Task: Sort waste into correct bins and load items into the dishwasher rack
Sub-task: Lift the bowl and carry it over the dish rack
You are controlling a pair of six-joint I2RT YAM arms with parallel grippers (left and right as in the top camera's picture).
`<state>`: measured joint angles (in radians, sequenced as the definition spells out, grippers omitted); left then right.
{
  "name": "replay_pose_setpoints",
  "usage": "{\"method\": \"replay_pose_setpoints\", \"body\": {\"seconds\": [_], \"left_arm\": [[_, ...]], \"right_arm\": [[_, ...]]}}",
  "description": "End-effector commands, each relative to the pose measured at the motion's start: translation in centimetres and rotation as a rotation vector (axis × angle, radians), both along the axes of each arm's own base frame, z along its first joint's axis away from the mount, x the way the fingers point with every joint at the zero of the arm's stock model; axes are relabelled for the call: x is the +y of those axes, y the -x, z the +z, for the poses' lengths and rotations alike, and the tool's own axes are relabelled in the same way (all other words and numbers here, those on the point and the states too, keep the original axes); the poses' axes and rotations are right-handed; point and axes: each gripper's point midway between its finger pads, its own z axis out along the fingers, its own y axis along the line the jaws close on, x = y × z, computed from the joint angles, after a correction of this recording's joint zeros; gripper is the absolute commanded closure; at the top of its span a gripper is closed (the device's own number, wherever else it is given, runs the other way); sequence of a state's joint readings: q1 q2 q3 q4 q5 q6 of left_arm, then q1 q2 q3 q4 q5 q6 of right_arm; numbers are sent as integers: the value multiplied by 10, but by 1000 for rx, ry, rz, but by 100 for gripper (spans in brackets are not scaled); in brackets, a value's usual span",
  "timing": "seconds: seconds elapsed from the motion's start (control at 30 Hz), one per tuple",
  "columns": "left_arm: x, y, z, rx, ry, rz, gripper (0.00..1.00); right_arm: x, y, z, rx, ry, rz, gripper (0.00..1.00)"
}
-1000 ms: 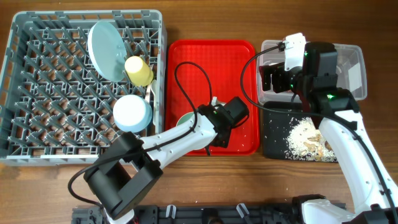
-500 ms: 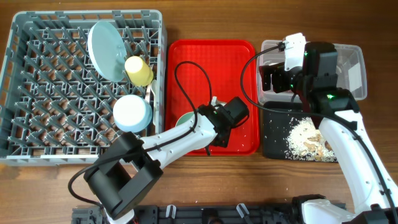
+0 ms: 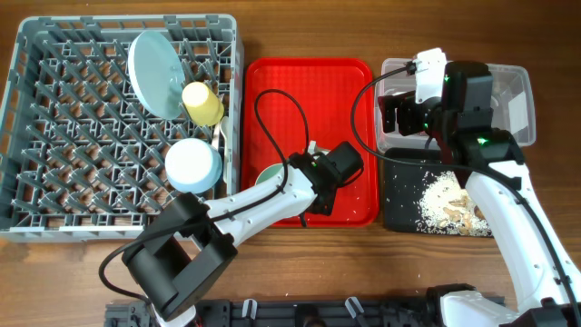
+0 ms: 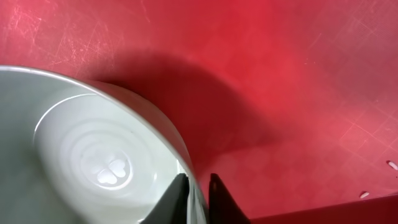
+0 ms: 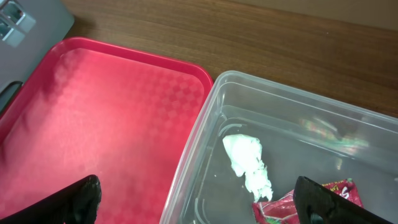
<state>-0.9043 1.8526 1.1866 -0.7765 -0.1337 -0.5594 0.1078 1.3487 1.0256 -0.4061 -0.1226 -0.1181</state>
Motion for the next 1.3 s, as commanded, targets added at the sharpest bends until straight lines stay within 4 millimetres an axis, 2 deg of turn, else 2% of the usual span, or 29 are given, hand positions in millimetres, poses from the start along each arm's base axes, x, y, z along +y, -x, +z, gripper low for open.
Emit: {"method": "replay_pose_setpoints", "body": {"seconds": [0.0,0.43,0.67,0.8,1.13,1.27], "left_arm": [[0,0,6,-15,9,-3,87],[2,-6,9,-48,-4,-2,87],[-1,-8,21,-70,24,-1,87],[-1,-6,21,-63,23,-2,90],[2,-3,12,-43,3,0,90],[2,-3,12,-43,3,0,96]], "right_arm": [[1,-1,-2,3,6,13,0],[1,-1,-2,3,6,13,0],[1,-1,-2,3,6,13,0],[1,-1,-2,3,6,13,0],[1,-1,-2,4,6,13,0],[1,-1,-2,4,6,13,0]]}}
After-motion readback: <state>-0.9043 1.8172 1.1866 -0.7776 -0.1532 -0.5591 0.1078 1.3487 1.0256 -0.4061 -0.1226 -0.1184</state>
